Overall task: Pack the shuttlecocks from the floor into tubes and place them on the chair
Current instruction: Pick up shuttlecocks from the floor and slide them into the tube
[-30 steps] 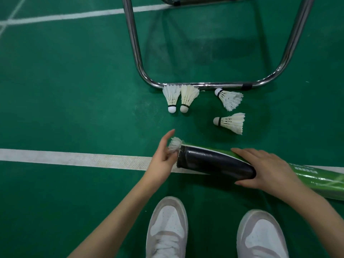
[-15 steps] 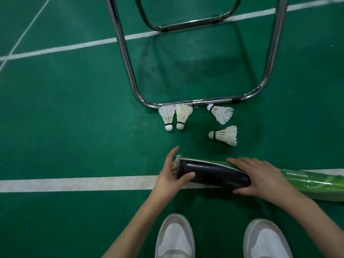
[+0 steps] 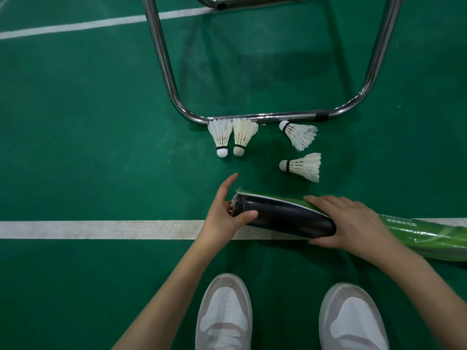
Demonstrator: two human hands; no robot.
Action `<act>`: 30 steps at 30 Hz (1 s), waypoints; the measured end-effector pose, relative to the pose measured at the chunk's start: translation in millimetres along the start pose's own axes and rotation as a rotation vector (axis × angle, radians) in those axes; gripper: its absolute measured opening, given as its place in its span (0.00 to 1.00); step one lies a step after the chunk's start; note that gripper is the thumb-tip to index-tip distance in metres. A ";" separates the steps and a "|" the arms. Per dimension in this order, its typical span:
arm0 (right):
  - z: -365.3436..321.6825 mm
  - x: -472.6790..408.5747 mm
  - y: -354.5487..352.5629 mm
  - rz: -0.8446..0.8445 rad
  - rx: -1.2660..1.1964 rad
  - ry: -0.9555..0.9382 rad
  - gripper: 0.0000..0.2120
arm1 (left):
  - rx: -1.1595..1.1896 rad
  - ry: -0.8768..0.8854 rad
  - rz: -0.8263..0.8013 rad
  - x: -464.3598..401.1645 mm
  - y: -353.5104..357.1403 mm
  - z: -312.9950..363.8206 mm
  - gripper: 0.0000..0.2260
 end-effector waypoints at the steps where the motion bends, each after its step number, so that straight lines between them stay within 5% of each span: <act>1: 0.6 0.6 1.4 0.006 -0.004 0.001 0.41 | -0.004 -0.008 -0.007 0.6 0.3 -1.5 0.34; 30: 1.0 0.9 19.6 0.171 0.082 0.011 0.39 | 0.044 -0.067 -0.083 -0.3 4.9 -28.3 0.33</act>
Point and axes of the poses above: each hand's wrist, its own x-axis away from the middle knuckle, its own y-axis out of the palm, z = x × y, the point moved 1 cm from there along -x, towards the middle knuckle, and after that the axes turned 4 degrees about x, right-handed, at the moved point
